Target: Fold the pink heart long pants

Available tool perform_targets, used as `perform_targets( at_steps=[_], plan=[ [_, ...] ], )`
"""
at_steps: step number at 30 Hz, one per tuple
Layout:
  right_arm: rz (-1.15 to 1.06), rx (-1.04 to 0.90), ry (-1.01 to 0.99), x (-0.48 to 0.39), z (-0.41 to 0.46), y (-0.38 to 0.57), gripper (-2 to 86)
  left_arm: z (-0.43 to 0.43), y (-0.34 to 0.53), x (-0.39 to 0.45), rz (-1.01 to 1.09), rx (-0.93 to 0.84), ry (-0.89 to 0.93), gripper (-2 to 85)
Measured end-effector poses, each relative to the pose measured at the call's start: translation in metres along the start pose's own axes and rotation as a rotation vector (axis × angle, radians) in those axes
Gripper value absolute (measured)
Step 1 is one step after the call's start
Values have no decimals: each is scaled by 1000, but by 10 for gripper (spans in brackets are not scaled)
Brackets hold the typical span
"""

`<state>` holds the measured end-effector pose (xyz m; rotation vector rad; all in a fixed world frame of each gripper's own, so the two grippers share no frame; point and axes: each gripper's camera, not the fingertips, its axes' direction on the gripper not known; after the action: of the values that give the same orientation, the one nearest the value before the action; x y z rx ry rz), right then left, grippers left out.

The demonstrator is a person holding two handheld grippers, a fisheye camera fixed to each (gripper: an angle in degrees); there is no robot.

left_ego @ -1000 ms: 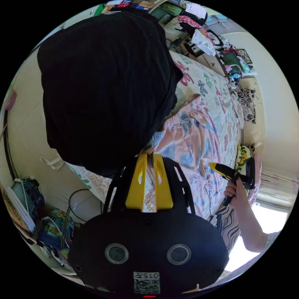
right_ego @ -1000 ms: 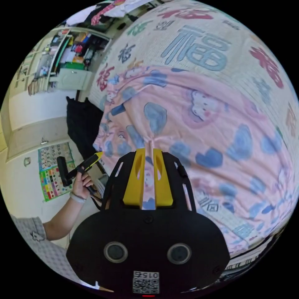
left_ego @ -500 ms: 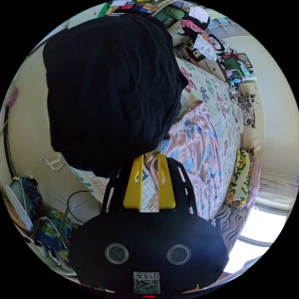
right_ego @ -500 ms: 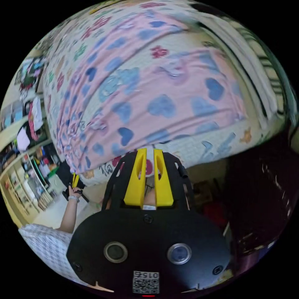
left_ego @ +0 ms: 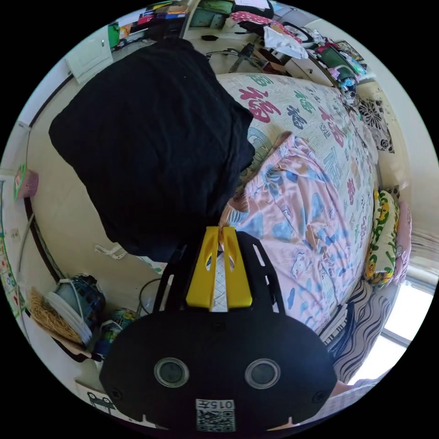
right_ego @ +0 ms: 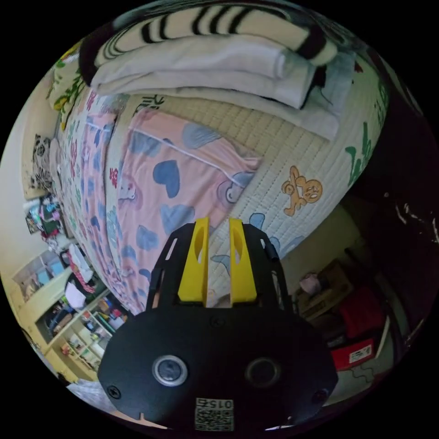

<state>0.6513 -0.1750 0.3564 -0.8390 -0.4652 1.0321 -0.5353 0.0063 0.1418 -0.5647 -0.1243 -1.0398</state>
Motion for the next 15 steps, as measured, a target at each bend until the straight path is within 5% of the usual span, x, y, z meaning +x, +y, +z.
perform_targets(
  at_steps=[5, 15],
  plan=[
    [139, 14, -78, 26, -20, -6, 36, -2, -9, 18, 53, -21, -75, -4],
    [-1, -21, -115, 13, -91, -29, -10, -20, -28, 40, 62, 4, -31, -5]
  ],
)
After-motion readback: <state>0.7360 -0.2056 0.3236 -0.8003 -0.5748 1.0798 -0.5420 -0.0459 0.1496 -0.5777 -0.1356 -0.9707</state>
